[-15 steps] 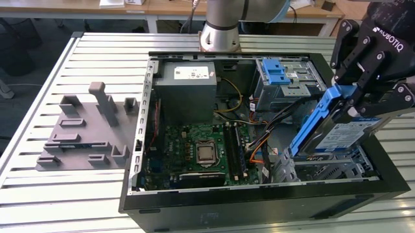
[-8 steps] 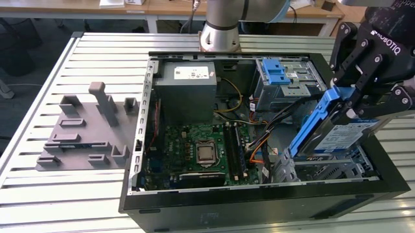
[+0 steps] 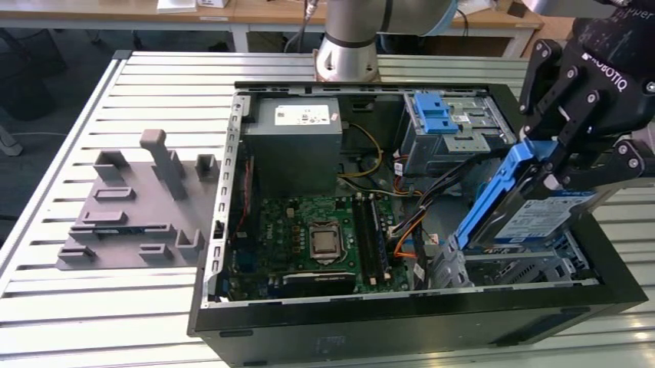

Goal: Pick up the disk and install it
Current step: 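Insert the disk into the insertion slot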

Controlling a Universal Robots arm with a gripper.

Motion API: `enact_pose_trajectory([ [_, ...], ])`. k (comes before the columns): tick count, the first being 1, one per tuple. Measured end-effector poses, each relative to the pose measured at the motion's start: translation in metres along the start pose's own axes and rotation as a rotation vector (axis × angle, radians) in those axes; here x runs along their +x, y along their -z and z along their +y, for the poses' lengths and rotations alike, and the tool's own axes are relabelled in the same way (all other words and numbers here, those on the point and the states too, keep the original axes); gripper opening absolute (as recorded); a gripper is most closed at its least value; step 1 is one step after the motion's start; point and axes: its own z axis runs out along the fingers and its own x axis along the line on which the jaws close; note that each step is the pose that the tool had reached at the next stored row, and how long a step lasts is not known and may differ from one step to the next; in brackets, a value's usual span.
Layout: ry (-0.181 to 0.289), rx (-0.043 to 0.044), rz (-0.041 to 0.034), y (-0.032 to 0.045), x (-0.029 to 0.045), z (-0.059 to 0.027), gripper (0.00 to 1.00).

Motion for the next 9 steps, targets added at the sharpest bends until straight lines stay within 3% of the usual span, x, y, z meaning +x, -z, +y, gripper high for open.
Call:
enact_pose_trajectory([
  [9,-0.002,0.0,0.0,-0.004,0.0001,-0.0001,0.36],
])
